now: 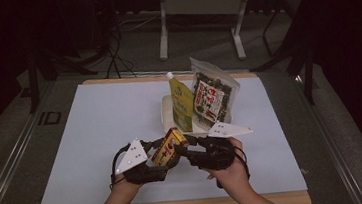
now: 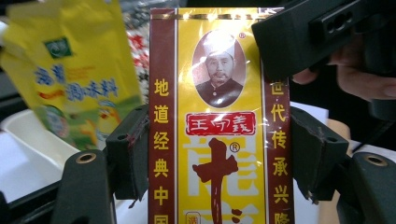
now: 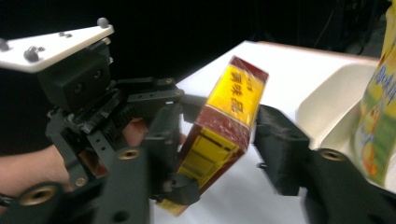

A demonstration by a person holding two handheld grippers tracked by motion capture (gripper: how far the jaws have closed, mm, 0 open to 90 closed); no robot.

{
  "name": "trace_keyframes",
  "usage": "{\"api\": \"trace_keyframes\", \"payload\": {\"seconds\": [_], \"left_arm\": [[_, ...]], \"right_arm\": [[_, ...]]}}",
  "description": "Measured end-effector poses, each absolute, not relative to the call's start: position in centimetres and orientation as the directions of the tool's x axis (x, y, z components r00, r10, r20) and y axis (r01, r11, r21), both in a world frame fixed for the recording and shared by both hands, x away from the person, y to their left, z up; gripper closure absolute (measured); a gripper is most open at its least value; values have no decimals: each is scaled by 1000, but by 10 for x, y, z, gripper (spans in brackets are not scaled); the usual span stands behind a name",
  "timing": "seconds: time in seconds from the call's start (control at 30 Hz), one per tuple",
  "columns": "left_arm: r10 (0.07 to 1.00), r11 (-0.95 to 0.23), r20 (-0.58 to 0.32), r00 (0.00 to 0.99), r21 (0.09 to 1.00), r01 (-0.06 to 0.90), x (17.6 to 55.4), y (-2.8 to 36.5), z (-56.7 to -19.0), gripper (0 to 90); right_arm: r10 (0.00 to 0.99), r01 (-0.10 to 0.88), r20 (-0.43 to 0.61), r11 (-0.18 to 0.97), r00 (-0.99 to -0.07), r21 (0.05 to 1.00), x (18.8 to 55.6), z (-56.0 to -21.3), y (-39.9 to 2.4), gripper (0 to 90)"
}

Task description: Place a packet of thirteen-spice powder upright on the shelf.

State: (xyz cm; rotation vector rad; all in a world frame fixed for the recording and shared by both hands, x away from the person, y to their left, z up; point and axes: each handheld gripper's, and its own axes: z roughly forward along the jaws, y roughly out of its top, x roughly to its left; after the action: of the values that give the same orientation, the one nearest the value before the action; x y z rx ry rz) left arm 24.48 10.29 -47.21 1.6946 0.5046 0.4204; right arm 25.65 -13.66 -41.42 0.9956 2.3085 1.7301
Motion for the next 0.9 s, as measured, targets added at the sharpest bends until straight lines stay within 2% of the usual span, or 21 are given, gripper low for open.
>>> {"api": "trace_keyframes", "payload": {"seconds": [0.1,0.27,0.43,0.57,0.7,0.77,0.9], "left_arm": [[557,-149,7,830,985,92,244,103,-472,316],[594,-190,22,804,975,113,243,97,-472,296],[604,-199,18,797,972,129,244,97,-472,261],[633,-215,35,774,968,132,245,98,-469,161],[659,-204,17,752,966,157,246,103,-468,132],[671,-210,17,741,963,168,246,105,-468,90],[691,-211,28,722,964,165,245,112,-469,71]], "right_arm": [[541,500,369,112,-756,859,258,-414,-135,581],[564,520,383,98,-731,849,254,-413,-131,657],[602,510,346,120,-720,852,254,-412,-125,677],[614,491,319,130,-722,861,255,-410,-122,677],[632,459,282,132,-722,878,255,-407,-120,677],[644,445,268,127,-717,886,256,-405,-119,678],[674,414,229,124,-703,902,260,-401,-117,678]]}}
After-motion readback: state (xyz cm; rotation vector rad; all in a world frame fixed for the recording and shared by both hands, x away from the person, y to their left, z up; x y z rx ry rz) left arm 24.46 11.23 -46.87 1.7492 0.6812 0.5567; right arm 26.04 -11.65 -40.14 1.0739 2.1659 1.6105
